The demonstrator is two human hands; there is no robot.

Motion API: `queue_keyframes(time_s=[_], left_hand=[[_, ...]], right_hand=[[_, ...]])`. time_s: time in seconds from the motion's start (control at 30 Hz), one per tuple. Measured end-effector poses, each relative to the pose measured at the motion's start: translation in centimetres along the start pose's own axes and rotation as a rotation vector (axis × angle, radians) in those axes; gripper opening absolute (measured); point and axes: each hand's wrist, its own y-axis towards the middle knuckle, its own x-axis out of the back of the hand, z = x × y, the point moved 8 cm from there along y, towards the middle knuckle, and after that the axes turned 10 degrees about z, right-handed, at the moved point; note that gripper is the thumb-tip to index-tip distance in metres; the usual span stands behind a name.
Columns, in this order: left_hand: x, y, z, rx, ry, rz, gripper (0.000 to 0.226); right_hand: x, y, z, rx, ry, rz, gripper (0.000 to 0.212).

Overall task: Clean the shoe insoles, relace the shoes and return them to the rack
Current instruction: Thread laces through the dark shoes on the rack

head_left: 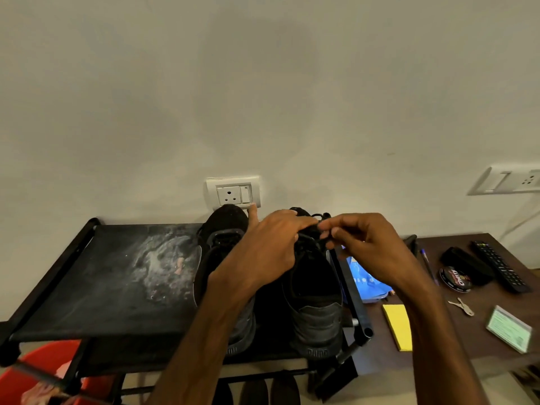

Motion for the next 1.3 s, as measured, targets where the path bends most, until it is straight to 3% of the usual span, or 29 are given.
queue_keyframes(time_s=[0.1, 0.23, 0.47, 0.63, 0.8, 1.0, 1.07, 1.13, 1.3], left_hand=[[-0.7, 0.8, -0.5, -0.084, -0.058, 0.029, 0.051], [-1.2, 1.4, -0.7, -0.096, -0.077, 0.044, 0.035], [1.5, -0.1, -0.1, -0.047, -0.171, -0.206, 0.019], [2.0, 0.1, 1.0, 0.041, -0.179, -0.210, 0.021], [1.3, 0.5, 1.8, 0.042, -0.412, -0.210, 0.024], [1.8, 0.4, 1.2, 0.045, -0.452, -0.167, 0.047], [1.6, 0.0, 1.2, 0.000, -0.482, -0.147, 0.034], [1.4, -0.7, 1.1, 0.009, -0.358, -0.201, 0.014], [2.4, -1.9, 0.0, -0.020, -0.118, -0.445, 0.013]], right_hand=[[-0.2, -0.1, 0.2, 0.017, -0.159, 0.052, 0.030], [0.7, -0.3, 1.1, 0.078, -0.220, -0.082, 0.024], [1.3, -0.8, 0.9, 0.002, -0.576, -0.058, 0.003], [-0.9, -2.0, 2.2, 0.124, -0.361, 0.033, 0.018], [-1.7, -2.1, 4.1, 0.279, -0.190, -0.011, 0.016], [-1.0, -0.4, 3.7, 0.264, -0.074, -0.088, 0.016], [-1.2, 0.3, 3.2, 0.234, -0.035, -0.099, 0.016], [-1.7, 0.8, 2.6, 0.194, 0.010, -0.088, 0.018], [-2.1, 0.8, 1.4, 0.139, 0.025, -0.114, 0.019]])
